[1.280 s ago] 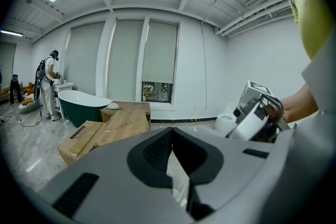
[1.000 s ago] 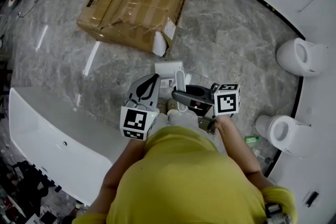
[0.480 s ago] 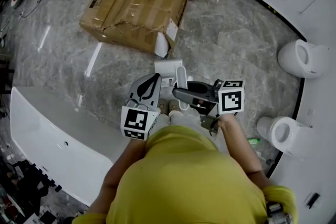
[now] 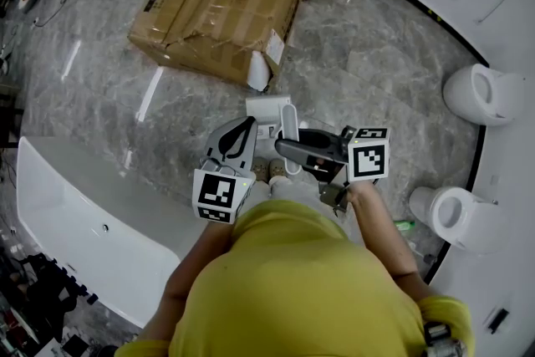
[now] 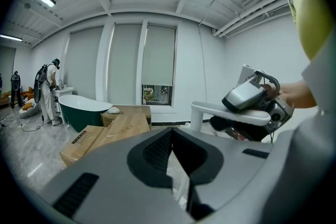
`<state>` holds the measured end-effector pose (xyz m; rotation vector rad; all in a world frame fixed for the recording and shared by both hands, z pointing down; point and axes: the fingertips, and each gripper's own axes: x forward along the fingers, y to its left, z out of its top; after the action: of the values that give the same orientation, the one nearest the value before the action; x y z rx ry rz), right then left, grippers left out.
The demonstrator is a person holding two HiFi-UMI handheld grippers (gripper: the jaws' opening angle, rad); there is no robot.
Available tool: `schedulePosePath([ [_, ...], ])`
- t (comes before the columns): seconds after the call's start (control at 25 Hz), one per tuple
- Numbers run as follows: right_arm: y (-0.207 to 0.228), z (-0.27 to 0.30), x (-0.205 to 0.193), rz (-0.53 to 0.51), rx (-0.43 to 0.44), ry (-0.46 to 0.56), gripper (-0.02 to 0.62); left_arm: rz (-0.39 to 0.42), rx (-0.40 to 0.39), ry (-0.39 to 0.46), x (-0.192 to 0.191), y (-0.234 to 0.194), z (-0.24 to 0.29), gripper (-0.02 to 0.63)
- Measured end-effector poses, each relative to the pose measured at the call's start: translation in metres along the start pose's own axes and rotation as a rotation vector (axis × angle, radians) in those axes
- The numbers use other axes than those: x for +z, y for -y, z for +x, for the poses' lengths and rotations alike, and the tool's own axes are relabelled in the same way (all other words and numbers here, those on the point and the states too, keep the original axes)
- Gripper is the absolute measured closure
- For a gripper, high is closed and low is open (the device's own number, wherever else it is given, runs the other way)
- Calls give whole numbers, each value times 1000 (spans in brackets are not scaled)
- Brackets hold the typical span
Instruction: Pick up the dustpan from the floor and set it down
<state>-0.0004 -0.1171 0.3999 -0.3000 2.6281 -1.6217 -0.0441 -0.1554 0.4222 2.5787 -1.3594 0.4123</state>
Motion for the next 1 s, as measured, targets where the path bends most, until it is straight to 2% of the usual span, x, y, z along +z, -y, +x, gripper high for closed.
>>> schedulePosePath([
  [0.4,16,8,-4,3,-12,-22,430,-8,5,-14,-3,-5,3,604],
  [0.68,49,13,-14,15,-52,-38,431,-17,16,-26,-4,-10,1,604],
  [1.0,105,27,-19,15,-100,-94,434,-36,31,-48,-12,-22,7,604],
])
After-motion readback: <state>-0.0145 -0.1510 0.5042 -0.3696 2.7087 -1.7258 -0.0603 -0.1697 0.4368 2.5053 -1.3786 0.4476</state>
